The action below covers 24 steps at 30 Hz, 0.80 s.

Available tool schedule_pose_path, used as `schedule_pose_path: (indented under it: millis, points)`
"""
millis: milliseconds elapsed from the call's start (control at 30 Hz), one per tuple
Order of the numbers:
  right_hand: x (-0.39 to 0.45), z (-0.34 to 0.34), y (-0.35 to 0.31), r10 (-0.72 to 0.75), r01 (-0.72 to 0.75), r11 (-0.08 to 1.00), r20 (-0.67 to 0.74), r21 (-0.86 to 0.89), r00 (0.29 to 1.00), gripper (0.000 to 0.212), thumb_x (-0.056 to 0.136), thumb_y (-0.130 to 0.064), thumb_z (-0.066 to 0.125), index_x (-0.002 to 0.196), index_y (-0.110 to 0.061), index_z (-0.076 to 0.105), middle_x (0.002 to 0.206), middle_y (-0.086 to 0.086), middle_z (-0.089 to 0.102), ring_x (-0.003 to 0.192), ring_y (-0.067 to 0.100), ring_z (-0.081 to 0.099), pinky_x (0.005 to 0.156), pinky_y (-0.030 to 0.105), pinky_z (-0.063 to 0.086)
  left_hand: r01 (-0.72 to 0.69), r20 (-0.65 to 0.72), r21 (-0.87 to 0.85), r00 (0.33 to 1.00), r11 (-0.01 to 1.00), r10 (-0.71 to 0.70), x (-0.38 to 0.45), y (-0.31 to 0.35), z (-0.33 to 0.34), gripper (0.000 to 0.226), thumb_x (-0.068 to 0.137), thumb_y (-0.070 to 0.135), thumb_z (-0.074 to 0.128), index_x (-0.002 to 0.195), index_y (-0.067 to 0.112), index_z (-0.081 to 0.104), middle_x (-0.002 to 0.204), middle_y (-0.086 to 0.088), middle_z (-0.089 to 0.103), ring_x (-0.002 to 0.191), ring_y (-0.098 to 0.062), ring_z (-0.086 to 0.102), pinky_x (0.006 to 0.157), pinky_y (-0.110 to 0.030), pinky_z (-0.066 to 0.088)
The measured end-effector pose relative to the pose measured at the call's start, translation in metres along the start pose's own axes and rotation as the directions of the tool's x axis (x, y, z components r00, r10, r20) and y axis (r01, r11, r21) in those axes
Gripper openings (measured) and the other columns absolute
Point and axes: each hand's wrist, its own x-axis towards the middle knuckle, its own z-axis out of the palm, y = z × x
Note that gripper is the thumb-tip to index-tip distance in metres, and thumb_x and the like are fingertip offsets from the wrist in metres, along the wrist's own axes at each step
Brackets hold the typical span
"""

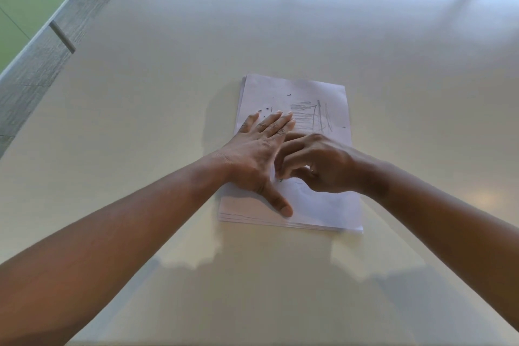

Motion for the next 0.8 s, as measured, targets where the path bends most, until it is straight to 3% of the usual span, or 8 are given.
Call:
schedule_pose_path:
  millis: [133, 300, 500, 633, 800]
  points:
    - [-0.010, -0.014, 0.002, 0.039, -0.039, 0.999, 0.100, 0.004, 0.994, 0.012, 0.088, 0.001, 0.067, 0.080, -0.007, 0.074, 0.084, -0.001, 0.071, 0.080, 0.018, 0.058, 0.080, 0.017, 0.040, 0.001, 0.001, 0.001, 1.000, 1.000, -0.001, -0.002, -0.001, 0.000, 0.169, 0.038, 0.101, 0.061, 0.161, 0.018, -0.022, 0.168, 0.005, -0.029, 0.148, -0.007, -0.037, 0.122, -0.045, -0.023]
    - [0.003, -0.003, 0.000, 0.001, 0.000, 0.999, 0.025, -0.038, 1.000, 0.015, 0.088, 0.000, 0.066, 0.077, -0.006, 0.073, 0.083, 0.000, 0.070, 0.081, 0.024, 0.059, 0.075, 0.034, 0.049, -0.004, -0.011, -0.011, 1.000, 1.000, 0.004, 0.002, -0.002, 0.002, 0.177, 0.022, 0.111, 0.041, 0.162, 0.020, -0.018, 0.169, 0.005, -0.027, 0.149, -0.008, -0.036, 0.122, -0.046, -0.023]
    - [-0.015, -0.012, -0.001, 0.046, -0.044, 0.999, 0.105, -0.025, 0.993, 0.016, 0.090, 0.000, 0.062, 0.080, -0.007, 0.073, 0.084, 0.000, 0.070, 0.079, 0.024, 0.058, 0.072, 0.032, 0.048, 0.002, 0.009, 0.009, 1.000, 1.000, -0.002, -0.002, -0.001, -0.001, 0.168, 0.043, 0.099, 0.064, 0.160, 0.018, -0.023, 0.167, 0.005, -0.031, 0.148, -0.007, -0.037, 0.122, -0.045, -0.024]
    - [-0.006, -0.010, -0.002, 0.018, -0.015, 0.999, 0.075, -0.038, 0.997, 0.015, 0.088, 0.002, 0.066, 0.078, -0.007, 0.073, 0.083, 0.000, 0.070, 0.080, 0.023, 0.059, 0.076, 0.031, 0.048, 0.005, 0.016, 0.017, 1.000, 1.000, -0.006, -0.001, 0.001, -0.002, 0.169, 0.037, 0.101, 0.059, 0.160, 0.020, -0.023, 0.168, 0.003, -0.029, 0.149, -0.010, -0.037, 0.122, -0.046, -0.024]
    - [0.009, 0.006, -0.008, -0.003, 0.003, 0.999, 0.007, -0.047, 1.000, 0.017, 0.088, 0.002, 0.064, 0.075, -0.004, 0.072, 0.080, 0.005, 0.070, 0.078, 0.032, 0.058, 0.074, 0.042, 0.046, 0.001, 0.038, 0.034, 0.999, 0.999, -0.002, -0.001, 0.003, -0.003, 0.166, 0.034, 0.101, 0.054, 0.157, 0.024, -0.027, 0.166, 0.003, -0.032, 0.148, -0.011, -0.039, 0.122, -0.047, -0.024]
